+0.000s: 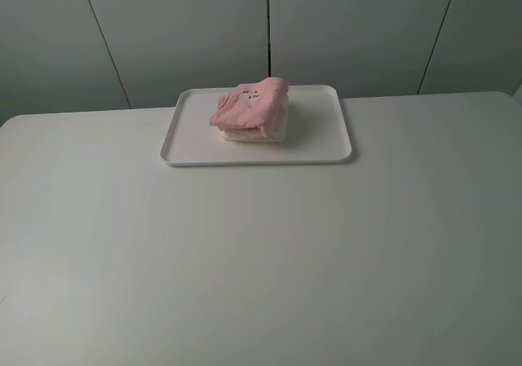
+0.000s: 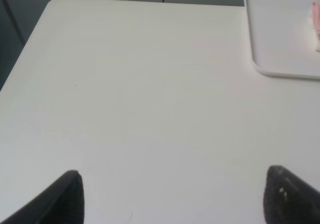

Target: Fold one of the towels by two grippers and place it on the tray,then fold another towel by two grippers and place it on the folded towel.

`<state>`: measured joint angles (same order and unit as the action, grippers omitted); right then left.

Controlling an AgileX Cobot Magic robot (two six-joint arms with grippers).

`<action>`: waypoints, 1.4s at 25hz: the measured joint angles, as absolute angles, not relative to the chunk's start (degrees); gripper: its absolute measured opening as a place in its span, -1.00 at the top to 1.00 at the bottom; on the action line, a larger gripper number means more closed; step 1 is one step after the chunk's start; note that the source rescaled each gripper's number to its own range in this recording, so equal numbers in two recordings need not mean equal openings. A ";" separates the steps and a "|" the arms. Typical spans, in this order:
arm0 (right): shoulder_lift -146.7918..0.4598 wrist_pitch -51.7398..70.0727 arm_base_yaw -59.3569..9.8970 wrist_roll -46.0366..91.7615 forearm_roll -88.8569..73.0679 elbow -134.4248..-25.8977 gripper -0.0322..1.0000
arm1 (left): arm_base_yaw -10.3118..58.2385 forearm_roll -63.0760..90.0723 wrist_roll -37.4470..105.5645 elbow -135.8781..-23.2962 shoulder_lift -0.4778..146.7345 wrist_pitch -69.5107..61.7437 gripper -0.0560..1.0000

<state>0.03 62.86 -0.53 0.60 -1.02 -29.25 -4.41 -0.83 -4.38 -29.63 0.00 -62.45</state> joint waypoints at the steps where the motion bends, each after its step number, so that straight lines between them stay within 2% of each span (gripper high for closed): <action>1: 0.03 62.86 -0.53 0.60 -1.02 -29.25 -1.00 | -4.41 -0.83 -4.38 -29.63 0.00 -62.45 -0.87; 35: 0.03 62.86 -0.53 0.00 -1.02 -29.25 -1.00 | -4.41 -0.83 -4.38 -29.63 0.00 -62.45 -0.87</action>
<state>0.03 62.86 -0.53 0.00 -1.02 -29.25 -4.41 -0.83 -4.38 -29.63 0.00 -62.45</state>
